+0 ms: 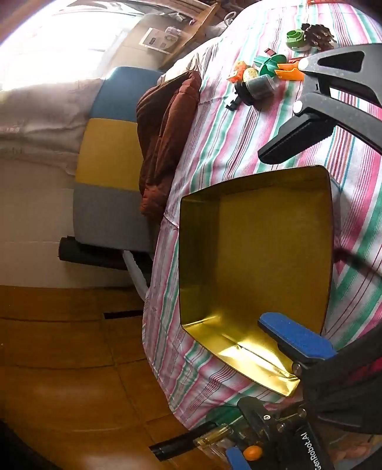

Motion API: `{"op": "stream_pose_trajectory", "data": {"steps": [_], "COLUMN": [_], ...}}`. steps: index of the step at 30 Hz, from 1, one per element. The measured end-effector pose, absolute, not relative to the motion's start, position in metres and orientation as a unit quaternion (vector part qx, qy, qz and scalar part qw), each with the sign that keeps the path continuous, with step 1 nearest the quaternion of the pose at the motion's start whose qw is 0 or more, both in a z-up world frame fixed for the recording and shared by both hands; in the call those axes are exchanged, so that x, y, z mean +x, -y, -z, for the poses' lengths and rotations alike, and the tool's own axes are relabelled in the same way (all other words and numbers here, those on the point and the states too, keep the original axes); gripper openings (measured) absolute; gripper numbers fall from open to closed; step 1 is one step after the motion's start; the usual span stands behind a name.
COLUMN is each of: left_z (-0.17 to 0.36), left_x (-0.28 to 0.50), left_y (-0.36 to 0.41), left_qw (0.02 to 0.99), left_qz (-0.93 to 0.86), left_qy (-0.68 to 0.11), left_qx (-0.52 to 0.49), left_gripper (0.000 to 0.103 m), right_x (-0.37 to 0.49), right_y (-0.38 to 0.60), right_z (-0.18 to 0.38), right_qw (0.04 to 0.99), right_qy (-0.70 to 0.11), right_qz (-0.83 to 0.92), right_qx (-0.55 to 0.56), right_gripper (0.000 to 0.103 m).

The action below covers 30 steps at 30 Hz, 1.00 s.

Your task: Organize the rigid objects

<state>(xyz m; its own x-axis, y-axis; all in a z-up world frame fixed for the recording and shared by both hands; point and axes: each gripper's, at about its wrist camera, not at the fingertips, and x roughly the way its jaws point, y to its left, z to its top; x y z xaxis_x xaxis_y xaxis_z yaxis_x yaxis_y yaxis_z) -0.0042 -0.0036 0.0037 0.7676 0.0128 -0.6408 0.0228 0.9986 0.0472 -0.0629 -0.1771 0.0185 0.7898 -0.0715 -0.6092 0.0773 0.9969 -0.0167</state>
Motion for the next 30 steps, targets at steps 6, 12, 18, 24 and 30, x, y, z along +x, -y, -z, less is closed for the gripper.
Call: {"op": "stream_pose_trajectory", "data": {"steps": [6,12,18,24,30], "left_z": [-0.004,-0.002,-0.002,0.001,0.007], "left_x": [-0.007,-0.009,-0.008,-0.005,-0.004], "left_y": [0.005,0.009,0.013,0.016,0.021], "left_qw": [0.939,0.938,0.937,0.934,0.930], "left_qz": [0.006,0.008,0.010,0.020,0.025], "left_qy": [-0.342,-0.344,-0.346,-0.353,-0.361], "left_qx": [0.032,0.038,0.045,0.046,0.056], "left_gripper": [0.103,0.103,0.103,0.103,0.103], "right_x": [-0.068,-0.069,-0.071,-0.070,-0.069], "right_y": [0.178,0.182,0.186,0.191,0.200], "right_z": [-0.021,-0.026,-0.030,-0.029,-0.023], "right_qw": [0.948,0.950,0.952,0.952,0.950], "right_qy": [-0.314,-0.307,-0.302,-0.302,-0.308], "right_qz": [0.045,0.050,0.052,0.052,0.056], "right_qx": [0.004,-0.002,-0.006,-0.007,0.000], "right_gripper": [0.103,0.103,0.103,0.103,0.103]}}
